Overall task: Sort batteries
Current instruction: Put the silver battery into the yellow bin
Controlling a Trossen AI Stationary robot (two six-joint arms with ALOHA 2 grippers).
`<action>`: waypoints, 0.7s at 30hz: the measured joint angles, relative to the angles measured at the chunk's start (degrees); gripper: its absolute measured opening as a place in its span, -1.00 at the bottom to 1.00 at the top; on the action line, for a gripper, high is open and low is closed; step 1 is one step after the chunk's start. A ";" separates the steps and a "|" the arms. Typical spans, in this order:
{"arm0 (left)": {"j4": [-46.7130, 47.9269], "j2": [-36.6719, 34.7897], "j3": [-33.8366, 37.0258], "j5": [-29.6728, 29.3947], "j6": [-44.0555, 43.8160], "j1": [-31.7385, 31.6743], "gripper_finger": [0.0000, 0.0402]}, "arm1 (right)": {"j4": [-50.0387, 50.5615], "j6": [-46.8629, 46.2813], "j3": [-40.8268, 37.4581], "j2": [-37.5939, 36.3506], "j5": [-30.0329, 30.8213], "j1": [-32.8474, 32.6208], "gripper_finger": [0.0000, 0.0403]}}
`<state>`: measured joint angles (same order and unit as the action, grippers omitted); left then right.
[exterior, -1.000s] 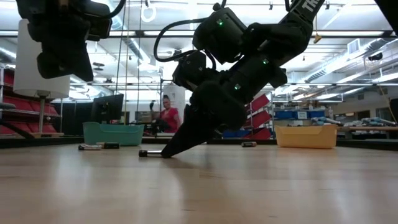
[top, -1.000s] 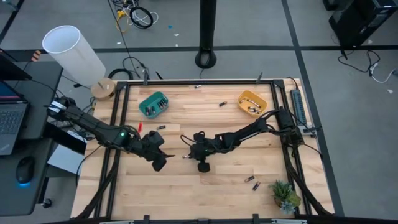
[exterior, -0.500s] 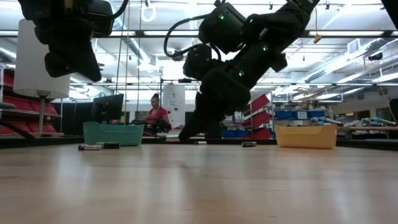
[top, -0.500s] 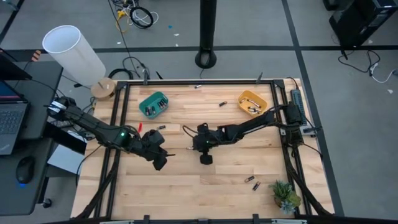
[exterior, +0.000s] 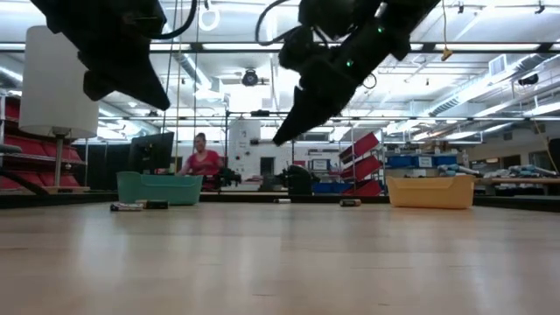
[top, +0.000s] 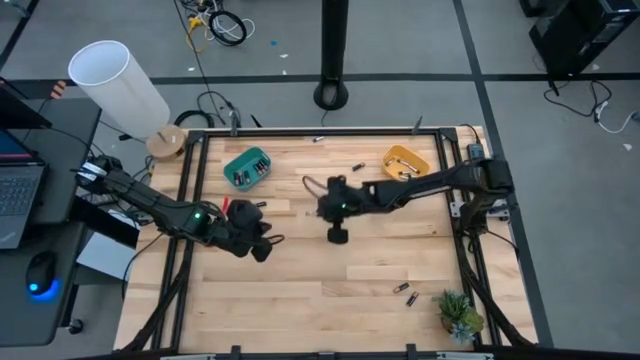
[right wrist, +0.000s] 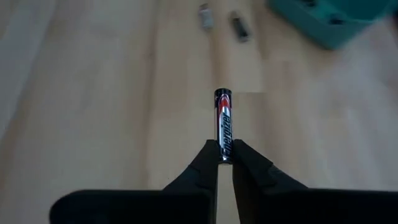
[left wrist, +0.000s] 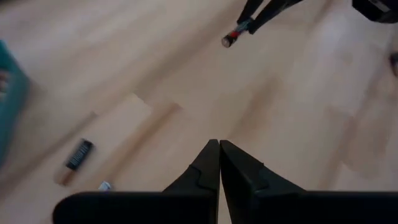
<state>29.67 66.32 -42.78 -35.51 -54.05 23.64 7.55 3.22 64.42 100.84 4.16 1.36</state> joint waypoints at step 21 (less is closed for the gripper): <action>-3.43 0.04 0.00 -16.11 -0.19 -0.04 -0.88 | 36.14 -19.82 -13.01 -26.32 17.66 17.27 -0.85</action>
<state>26.24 66.37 -42.78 -51.63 -54.24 23.59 43.69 -16.60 51.41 74.52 21.82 18.63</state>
